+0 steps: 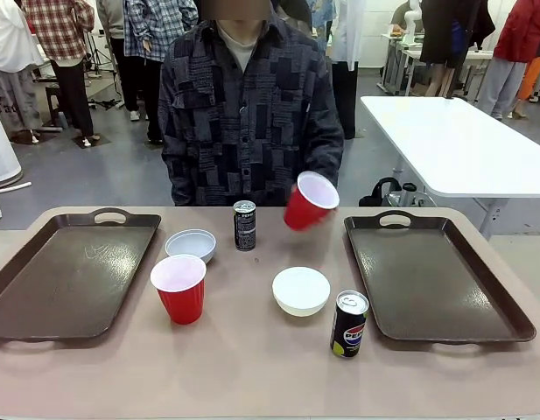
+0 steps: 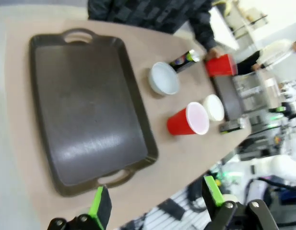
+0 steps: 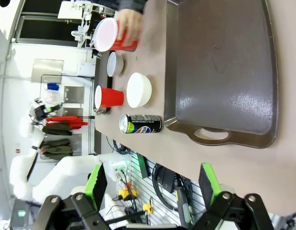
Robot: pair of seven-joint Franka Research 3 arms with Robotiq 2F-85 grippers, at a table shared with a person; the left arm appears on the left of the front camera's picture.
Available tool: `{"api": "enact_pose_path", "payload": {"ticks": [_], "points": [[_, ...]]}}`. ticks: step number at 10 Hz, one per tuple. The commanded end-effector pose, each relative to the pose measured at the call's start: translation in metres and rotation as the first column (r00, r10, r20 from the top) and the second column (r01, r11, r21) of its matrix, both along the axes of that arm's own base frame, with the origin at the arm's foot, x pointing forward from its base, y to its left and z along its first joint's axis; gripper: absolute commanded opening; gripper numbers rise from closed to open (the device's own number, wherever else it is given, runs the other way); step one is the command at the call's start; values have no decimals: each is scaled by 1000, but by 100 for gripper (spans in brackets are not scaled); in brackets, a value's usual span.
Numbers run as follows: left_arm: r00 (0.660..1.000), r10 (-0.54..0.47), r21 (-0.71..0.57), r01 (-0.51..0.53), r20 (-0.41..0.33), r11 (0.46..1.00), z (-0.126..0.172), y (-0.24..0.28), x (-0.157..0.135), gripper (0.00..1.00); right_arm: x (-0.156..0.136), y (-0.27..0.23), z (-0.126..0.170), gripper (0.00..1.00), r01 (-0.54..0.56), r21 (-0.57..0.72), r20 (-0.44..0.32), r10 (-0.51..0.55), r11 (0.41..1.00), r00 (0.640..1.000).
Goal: Prepare tableware on both trays.
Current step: Pick up a Picnic Bowl from the table and place it on a Handle tray.
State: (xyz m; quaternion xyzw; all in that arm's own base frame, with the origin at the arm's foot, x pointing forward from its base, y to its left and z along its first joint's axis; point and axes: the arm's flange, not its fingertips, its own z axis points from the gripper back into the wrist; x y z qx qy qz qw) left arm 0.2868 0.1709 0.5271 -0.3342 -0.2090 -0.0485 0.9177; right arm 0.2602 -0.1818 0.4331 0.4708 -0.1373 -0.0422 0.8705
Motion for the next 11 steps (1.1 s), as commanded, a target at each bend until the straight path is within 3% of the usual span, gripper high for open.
{"api": "enact_pose_path", "payload": {"ticks": [1, 3, 5, 7, 10, 11], "points": [[1000, 24, 267, -19, -16, 964, 21, -61, 25, 100, 1, -1, -1, 100, 1, 12, 8, -1, 1000, 1000], [999, -26, 444, 37, -30, 895, 31, -134, 50, 100, 1, -1, -1, 100, 1, 12, 8, -1, 1000, 1000], [999, 17, 577, 4, -30, 816, 8, -203, 88, 100, 1, -1, -1, 100, 1, 12, 8, -1, 1000, 1000], [997, 18, 621, 29, -70, 783, -24, -254, 107, 100, 1, -1, -1, 100, 1, 12, 8, -1, 1000, 1000], [997, 18, 597, 34, -81, 802, -69, -292, 135, 100, 1, -1, -1, 100, 1, 12, 8, -1, 1000, 1000], [996, 31, 585, 24, -85, 811, -69, -292, 140, 100, 1, -1, -1, 100, 1, 12, 8, -1, 1000, 1000]]}}
